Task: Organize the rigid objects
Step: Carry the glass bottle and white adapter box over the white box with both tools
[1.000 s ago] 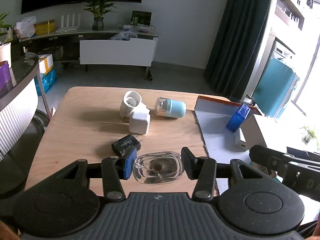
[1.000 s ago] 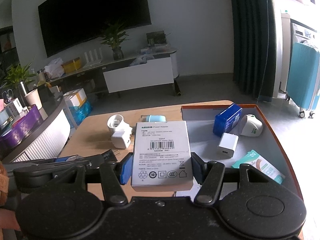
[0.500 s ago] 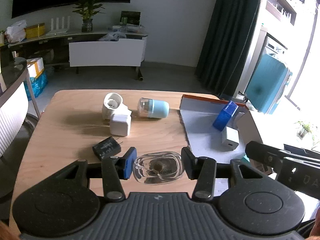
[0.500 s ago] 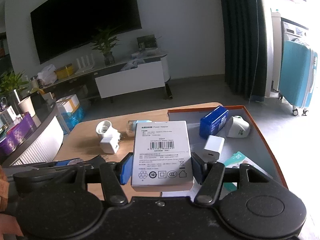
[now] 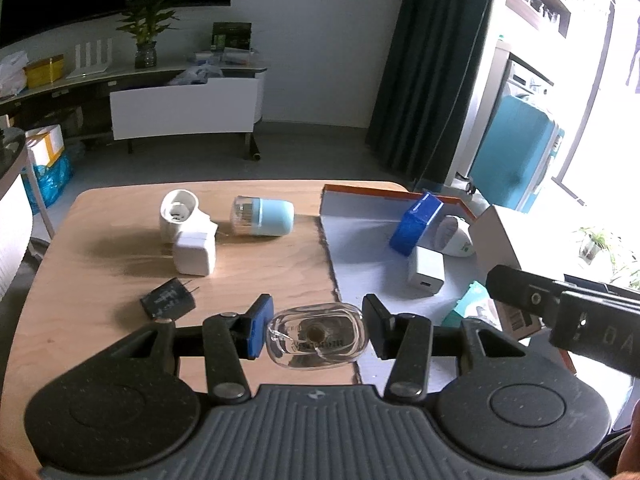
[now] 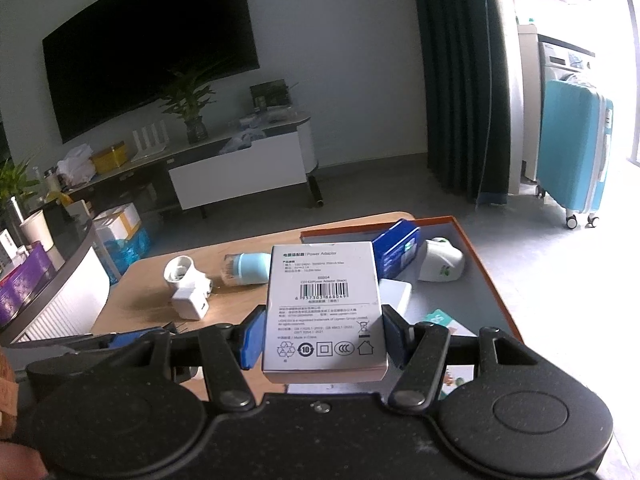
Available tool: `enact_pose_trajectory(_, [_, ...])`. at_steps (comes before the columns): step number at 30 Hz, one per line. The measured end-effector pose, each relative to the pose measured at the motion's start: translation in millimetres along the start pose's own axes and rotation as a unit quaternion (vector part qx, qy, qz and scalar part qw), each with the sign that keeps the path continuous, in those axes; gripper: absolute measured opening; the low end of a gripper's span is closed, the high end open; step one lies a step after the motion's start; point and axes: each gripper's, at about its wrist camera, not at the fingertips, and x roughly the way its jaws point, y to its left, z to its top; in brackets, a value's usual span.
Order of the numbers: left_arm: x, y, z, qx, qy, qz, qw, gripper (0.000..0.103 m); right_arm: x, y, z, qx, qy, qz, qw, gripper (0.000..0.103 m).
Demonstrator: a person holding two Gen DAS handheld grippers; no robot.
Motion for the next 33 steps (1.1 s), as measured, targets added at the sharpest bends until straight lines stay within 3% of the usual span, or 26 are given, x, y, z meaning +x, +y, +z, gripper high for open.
enact_pose_trajectory(33, [24,-69,5,0.045,0.010,-0.050,0.9977,0.049,-11,-80,-2,0.053,-0.015,-0.072,0.996,0.071])
